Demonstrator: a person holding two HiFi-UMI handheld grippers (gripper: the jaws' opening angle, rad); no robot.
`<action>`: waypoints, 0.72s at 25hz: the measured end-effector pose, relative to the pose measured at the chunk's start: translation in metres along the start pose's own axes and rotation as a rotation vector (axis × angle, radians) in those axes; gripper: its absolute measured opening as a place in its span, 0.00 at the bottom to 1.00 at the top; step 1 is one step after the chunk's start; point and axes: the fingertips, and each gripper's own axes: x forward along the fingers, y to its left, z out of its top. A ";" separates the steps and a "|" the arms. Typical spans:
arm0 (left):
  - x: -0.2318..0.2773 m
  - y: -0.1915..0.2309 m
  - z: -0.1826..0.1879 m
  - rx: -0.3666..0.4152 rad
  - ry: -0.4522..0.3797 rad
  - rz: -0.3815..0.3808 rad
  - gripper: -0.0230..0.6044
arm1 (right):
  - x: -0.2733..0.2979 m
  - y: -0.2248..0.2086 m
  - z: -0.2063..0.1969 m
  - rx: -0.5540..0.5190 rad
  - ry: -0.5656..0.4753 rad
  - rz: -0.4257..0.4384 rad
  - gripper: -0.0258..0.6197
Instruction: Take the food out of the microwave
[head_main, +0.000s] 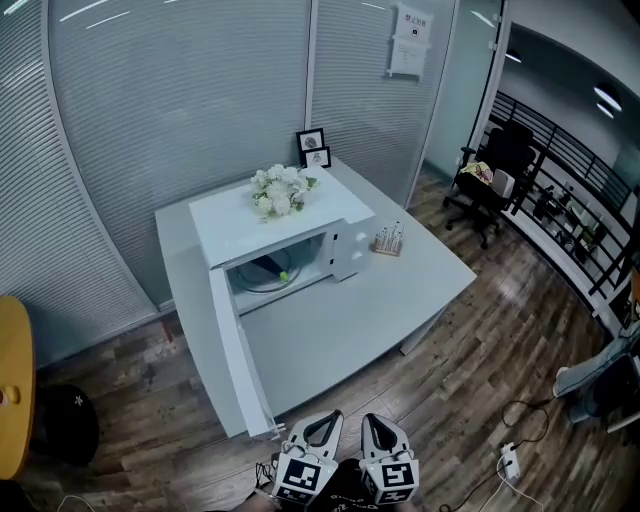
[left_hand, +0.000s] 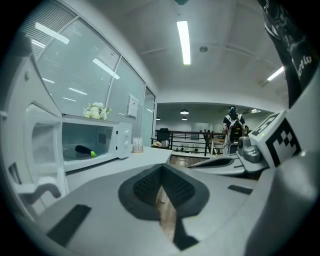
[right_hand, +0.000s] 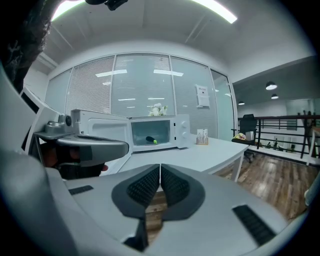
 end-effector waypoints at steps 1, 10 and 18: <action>0.002 0.001 0.000 -0.002 -0.002 -0.001 0.05 | 0.003 0.000 0.000 0.000 0.004 0.004 0.05; 0.032 0.038 0.005 -0.034 0.026 0.133 0.05 | 0.054 -0.015 0.012 -0.012 0.034 0.112 0.05; 0.057 0.072 0.000 -0.062 0.081 0.297 0.05 | 0.113 -0.027 0.023 -0.043 0.076 0.270 0.05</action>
